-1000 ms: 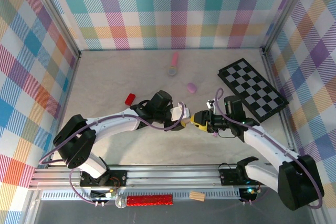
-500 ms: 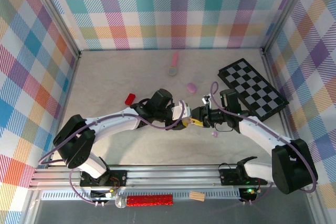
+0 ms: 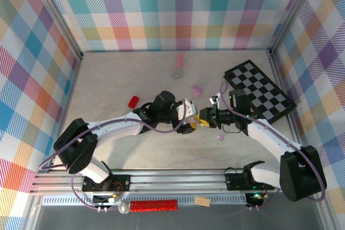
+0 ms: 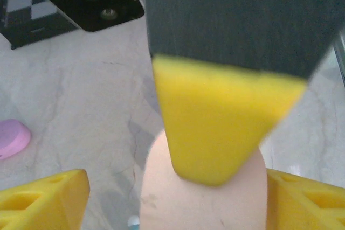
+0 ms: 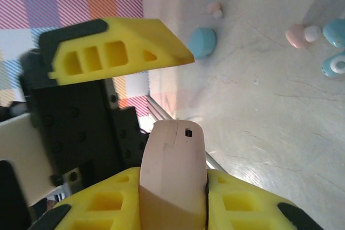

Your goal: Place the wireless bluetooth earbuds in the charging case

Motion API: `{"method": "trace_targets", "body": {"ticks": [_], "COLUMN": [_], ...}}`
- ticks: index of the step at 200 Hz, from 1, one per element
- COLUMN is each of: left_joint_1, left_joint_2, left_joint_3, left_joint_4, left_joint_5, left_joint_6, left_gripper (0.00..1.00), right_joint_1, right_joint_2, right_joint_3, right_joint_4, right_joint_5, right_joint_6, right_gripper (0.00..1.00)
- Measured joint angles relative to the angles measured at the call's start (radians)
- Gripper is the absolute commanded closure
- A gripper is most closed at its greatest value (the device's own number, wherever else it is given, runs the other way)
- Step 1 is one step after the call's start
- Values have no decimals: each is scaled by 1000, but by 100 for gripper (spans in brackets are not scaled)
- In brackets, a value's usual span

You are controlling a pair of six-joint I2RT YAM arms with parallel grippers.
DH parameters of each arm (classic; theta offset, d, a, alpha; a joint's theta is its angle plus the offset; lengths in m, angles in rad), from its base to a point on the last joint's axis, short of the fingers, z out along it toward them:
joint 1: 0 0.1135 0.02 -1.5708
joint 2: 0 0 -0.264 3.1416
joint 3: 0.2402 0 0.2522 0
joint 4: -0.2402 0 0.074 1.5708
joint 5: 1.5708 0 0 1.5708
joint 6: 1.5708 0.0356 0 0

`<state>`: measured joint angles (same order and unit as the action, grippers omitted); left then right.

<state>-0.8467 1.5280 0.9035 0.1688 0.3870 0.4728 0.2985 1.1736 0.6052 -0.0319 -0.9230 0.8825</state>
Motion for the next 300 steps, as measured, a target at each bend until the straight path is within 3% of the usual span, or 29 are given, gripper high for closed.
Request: {"method": "trace_targets", "body": {"ticks": [59,94,113,216,300], "left_joint_1": [39,60,71,91,91], "left_joint_2": [10,130,196,229,217], "left_joint_3": [-172,-209,-206,-154,-140], "left_joint_4": [531,891,997,1125,1125], "left_joint_5": [7,76,120,261,291], "left_joint_6": [-333,-468,-526,-570,-561], "left_gripper": [15,22,24,29,44], "right_joint_1": [-107,-108,-110,-110,-121], "right_joint_2": [-71,-91,-105,-123,-122], "right_joint_3": [-2,-4,-4,-30,-57], "right_joint_4": [178,287,323,489,518], "right_joint_5": [-134,-167,-167,-159,-140], "right_joint_6": [218,360,414,610,657], "right_gripper": [79,80,80,81,81]}}
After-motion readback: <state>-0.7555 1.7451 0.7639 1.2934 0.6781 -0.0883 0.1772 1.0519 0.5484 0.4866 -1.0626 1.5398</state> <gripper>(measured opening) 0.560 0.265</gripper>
